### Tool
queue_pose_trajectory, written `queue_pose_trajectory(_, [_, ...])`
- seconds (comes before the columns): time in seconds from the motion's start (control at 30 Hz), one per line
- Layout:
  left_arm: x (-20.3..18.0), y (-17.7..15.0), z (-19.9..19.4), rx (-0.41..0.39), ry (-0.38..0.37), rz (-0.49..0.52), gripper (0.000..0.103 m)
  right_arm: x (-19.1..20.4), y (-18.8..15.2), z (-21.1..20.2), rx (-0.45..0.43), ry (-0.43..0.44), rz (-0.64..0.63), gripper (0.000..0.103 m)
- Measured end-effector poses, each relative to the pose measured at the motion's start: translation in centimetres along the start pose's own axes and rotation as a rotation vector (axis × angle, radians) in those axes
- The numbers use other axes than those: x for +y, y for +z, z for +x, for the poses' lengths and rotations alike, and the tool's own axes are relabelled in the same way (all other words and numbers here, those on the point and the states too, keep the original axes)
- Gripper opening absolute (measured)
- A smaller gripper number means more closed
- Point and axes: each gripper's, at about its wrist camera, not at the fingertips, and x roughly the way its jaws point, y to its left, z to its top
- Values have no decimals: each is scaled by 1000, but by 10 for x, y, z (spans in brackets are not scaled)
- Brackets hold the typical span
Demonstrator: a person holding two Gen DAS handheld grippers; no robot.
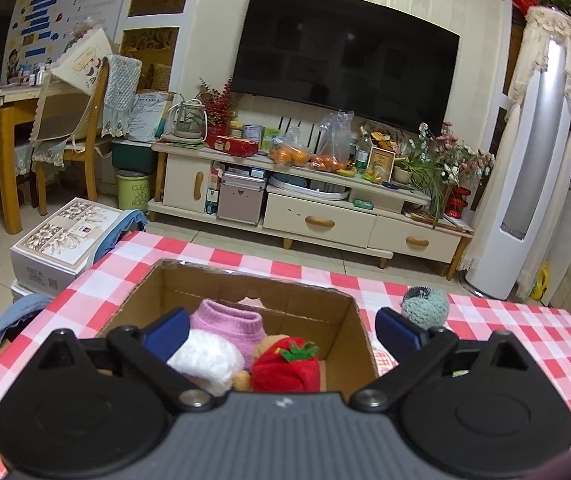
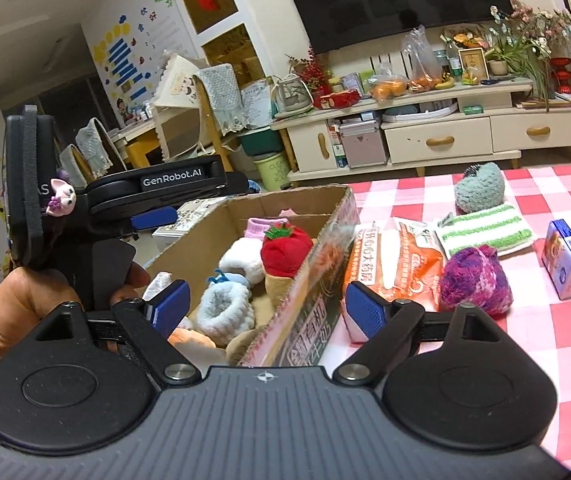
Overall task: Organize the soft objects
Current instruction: 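Move both grippers back from the box toward the pile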
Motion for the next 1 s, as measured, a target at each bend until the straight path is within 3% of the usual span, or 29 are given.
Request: queue_pose_trajectory(1.0, [-60,-12,8,18,-42,98,100,-11,-5,-6,-80,-156,65,103])
